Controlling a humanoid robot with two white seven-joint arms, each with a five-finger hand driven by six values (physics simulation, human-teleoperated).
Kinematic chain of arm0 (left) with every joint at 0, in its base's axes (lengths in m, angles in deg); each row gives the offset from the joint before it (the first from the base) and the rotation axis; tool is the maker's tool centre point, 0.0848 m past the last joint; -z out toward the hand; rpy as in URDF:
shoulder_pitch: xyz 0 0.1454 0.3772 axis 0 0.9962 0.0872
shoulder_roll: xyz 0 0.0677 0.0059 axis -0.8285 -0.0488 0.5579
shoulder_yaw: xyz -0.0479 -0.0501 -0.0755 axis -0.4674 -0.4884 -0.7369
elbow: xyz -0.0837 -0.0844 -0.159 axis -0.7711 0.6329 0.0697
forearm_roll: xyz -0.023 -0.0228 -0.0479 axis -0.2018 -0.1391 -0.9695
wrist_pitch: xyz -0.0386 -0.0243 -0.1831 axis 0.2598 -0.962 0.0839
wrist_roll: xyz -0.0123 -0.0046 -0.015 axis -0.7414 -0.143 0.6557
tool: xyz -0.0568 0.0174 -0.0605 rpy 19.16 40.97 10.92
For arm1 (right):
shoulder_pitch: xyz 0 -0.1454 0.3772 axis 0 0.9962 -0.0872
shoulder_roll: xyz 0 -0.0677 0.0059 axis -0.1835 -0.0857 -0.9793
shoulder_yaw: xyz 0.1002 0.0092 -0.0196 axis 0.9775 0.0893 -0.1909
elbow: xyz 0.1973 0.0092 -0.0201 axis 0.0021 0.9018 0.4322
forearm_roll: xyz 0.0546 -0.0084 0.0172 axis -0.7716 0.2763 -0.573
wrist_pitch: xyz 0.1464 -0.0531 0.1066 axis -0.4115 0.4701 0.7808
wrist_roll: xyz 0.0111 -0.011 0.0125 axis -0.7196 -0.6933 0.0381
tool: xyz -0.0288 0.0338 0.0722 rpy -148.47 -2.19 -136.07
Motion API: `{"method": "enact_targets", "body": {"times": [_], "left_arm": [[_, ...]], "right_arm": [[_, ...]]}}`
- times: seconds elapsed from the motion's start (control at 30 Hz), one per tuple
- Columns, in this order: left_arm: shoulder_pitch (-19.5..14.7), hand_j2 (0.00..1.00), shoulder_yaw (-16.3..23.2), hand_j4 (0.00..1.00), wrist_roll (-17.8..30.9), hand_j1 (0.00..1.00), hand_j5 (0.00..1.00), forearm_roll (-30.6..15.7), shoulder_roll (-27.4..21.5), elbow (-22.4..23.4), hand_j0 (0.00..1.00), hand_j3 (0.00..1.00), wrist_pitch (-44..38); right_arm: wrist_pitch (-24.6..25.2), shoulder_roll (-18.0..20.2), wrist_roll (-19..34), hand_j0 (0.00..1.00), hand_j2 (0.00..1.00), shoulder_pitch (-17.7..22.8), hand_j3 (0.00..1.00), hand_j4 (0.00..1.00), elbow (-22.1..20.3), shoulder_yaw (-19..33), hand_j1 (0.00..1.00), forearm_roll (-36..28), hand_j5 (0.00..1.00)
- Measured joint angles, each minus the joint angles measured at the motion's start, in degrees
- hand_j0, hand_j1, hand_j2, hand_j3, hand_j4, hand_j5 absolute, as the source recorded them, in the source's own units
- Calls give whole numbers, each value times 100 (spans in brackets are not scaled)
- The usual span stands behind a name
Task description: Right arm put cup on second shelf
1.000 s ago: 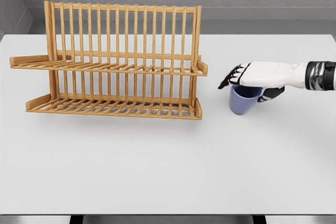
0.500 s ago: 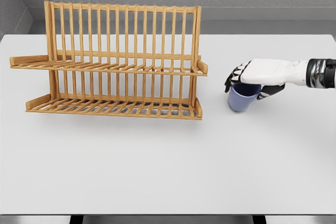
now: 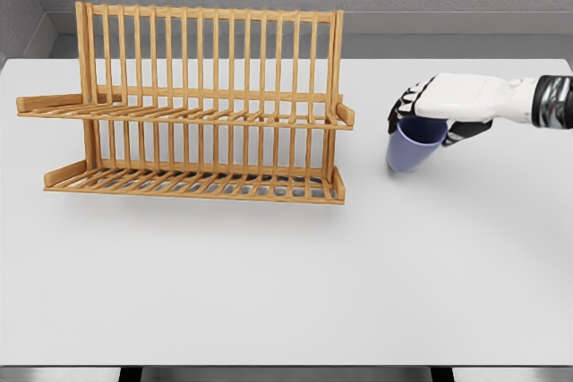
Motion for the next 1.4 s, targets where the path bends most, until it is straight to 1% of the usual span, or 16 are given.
{"method": "enact_targets", "body": {"times": [0.4, 0.57, 0.8, 0.93, 1.1, 1.4], "left_arm": [[0, 100, 0, 100, 0, 100, 100, 0, 0, 0, 100, 100, 0], [0, 100, 0, 100, 0, 100, 100, 0, 0, 0, 100, 100, 0], [0, 100, 0, 100, 0, 100, 100, 0, 0, 0, 100, 100, 0], [0, 100, 0, 100, 0, 100, 100, 0, 0, 0, 100, 100, 0], [0, 100, 0, 100, 0, 100, 100, 0, 0, 0, 100, 100, 0], [0, 100, 0, 100, 0, 100, 100, 0, 0, 0, 100, 100, 0]], "right_arm": [[-1, 22, 0, 65, 65, -35, 65, 65, -31, 467, 65, -6, 65], [-2, 33, 0, 65, 65, -70, 65, 65, -203, 633, 65, -8, 65], [-5, 37, -1, 65, 65, -290, 65, 65, -330, 736, 65, -10, 65], [-5, 41, 0, 65, 65, -273, 65, 65, -451, 767, 65, -10, 65], [-2, 39, 0, 65, 65, -281, 65, 65, -625, 949, 65, -13, 65], [-8, 2, 0, 64, 64, -290, 64, 64, -843, 1000, 64, -16, 64]]}}
